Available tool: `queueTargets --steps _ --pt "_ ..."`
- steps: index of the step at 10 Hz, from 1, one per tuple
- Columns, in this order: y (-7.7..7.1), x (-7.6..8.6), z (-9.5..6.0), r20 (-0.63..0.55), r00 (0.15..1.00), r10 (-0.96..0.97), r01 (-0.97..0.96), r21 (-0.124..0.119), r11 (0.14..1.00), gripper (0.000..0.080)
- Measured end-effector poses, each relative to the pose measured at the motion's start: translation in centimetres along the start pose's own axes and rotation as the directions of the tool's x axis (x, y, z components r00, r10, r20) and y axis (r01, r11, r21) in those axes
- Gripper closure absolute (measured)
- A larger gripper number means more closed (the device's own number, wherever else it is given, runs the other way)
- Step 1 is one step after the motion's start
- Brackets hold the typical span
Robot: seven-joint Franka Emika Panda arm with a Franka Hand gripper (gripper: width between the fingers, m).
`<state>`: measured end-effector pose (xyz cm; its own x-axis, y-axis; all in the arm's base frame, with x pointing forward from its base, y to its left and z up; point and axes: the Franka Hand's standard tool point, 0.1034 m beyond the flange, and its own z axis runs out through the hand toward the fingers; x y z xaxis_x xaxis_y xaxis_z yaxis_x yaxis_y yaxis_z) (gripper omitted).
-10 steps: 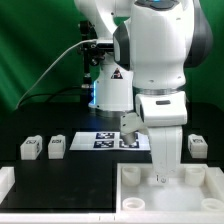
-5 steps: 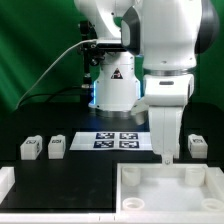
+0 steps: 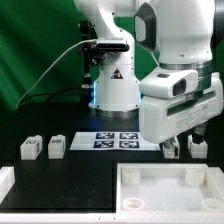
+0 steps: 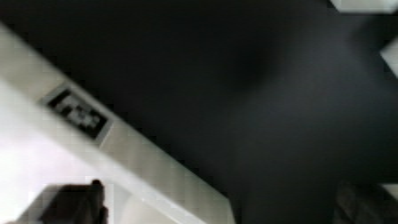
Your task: Assemble one leg
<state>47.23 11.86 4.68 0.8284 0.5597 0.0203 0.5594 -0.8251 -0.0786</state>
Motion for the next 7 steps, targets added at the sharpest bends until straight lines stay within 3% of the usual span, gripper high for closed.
queueTargets --steps 2,3,5,6,7 --pt "-4.8 -0.2 0.6 0.012 0.939 0.345 -0.345 0.008 0.939 0.0151" --pt "-6.0 0.2 0.8 -0.003 0.901 0.434 -0.434 0.016 0.901 0.0151" --pt "-6.3 -0.6 1.4 0.051 0.902 0.428 -0.429 0.013 0.903 0.0151" --pt "-6.2 0.0 1.2 0.033 0.903 0.428 -0.429 0.016 0.903 0.0151" --pt "-6.4 -0.9 1.4 0.111 0.882 0.458 -0.463 0.014 0.886 0.0151"
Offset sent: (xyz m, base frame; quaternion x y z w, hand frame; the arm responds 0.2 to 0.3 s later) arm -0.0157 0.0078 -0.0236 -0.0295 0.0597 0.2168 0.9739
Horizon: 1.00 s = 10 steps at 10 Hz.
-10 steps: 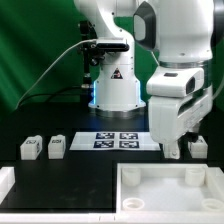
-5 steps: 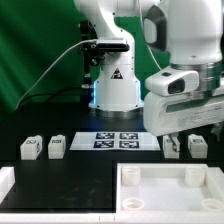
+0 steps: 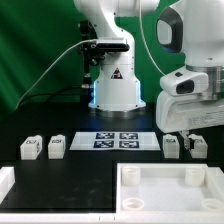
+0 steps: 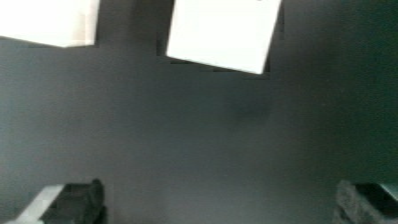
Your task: Assemble one leg
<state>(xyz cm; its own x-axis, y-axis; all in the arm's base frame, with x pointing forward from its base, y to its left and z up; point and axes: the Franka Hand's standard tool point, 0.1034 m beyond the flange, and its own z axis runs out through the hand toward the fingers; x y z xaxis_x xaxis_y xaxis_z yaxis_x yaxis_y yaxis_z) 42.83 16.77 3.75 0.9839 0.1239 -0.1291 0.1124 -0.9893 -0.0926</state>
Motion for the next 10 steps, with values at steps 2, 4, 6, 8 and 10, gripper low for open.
queueTargets --steps 2,4,6,8,10 --pt "-0.9 -1.3 0.1 0.280 0.953 0.119 -0.121 -0.010 0.993 0.0151" --pt "-1.3 -1.9 0.2 0.468 0.876 0.120 -0.123 -0.023 0.992 0.0151" --pt "-1.1 -1.7 0.5 0.600 0.792 0.109 -0.118 -0.025 0.993 0.0151" --pt "-1.1 -2.1 0.8 0.699 0.708 0.100 -0.112 -0.029 0.993 0.0151" --pt "-1.1 -2.1 1.5 0.677 0.728 0.104 -0.115 -0.029 0.993 0.0151"
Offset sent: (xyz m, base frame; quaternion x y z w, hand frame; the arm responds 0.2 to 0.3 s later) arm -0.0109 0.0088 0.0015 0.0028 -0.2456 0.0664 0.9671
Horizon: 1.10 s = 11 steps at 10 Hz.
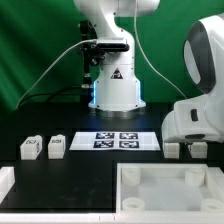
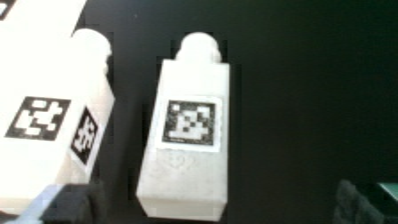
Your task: Assemble one leg
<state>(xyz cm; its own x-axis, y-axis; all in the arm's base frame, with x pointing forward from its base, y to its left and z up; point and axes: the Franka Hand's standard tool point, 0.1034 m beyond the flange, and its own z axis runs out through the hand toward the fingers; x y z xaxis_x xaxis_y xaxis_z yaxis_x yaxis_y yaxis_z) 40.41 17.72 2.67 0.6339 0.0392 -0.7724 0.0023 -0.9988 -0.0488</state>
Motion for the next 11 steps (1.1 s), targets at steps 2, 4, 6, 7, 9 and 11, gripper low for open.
queueTargets --steps 2,4,6,7,9,11 --pt "-0.1 0.0 1.7 0.016 1.000 0.008 -0.008 -0.007 1.000 0.0151" --pt "0.0 -0.2 2.9 0.025 1.000 0.013 -0.012 -0.013 1.000 0.0151" --pt "-0.1 -0.3 3.2 0.029 1.000 0.011 -0.011 -0.017 1.000 0.0151" --pt "-0.1 -0.3 3.2 0.030 0.999 0.011 -0.011 -0.017 1.000 0.0259" --pt "-0.1 -0.3 3.2 0.030 0.999 0.011 -0.011 -0.017 1.000 0.0512" --pt "-0.1 -0.3 3.2 0.030 0.999 0.011 -0.011 -0.017 1.000 0.0509"
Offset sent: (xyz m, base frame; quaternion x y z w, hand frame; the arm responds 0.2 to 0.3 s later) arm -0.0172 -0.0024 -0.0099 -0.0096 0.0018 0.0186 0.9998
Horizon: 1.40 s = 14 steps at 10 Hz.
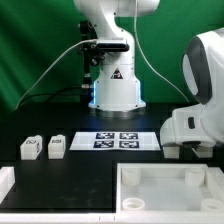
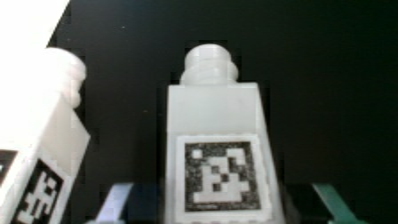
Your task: Assemble one leg
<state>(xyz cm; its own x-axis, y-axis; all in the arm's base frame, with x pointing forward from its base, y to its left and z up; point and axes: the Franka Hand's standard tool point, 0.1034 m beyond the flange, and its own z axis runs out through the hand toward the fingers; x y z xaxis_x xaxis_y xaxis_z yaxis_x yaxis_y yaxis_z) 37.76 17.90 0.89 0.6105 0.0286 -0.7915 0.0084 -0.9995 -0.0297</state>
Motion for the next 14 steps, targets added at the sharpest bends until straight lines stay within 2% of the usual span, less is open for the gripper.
queueTargets --steps 5,6,9,10,11,12,13,14 --pt "0.0 0.0 0.0 0.000 1.000 0.000 0.000 0.000 1.000 0.0509" --pt "0.1 -0.1 -0.5 0.004 1.000 -0.009 0.009 0.001 1.000 0.0508" --pt "1.2 -1.6 -8.6 -0.040 0.997 -0.070 0.071 0.024 0.997 0.0508" --pt "1.5 -1.2 -11.3 -0.150 0.986 -0.075 0.081 0.033 0.996 0.0508" --pt "2.1 -1.9 -13.9 -0.271 0.960 -0.077 0.089 0.035 0.995 0.0508" --pt "2.6 -3.1 -15.3 -0.340 0.938 -0.071 0.087 0.031 0.996 0.0508" --pt "2.6 -3.3 -16.1 -0.440 0.896 -0.063 0.085 0.030 0.996 0.0508" --pt "2.5 -2.8 -16.3 -0.549 0.834 -0.056 0.086 0.029 0.996 0.0508"
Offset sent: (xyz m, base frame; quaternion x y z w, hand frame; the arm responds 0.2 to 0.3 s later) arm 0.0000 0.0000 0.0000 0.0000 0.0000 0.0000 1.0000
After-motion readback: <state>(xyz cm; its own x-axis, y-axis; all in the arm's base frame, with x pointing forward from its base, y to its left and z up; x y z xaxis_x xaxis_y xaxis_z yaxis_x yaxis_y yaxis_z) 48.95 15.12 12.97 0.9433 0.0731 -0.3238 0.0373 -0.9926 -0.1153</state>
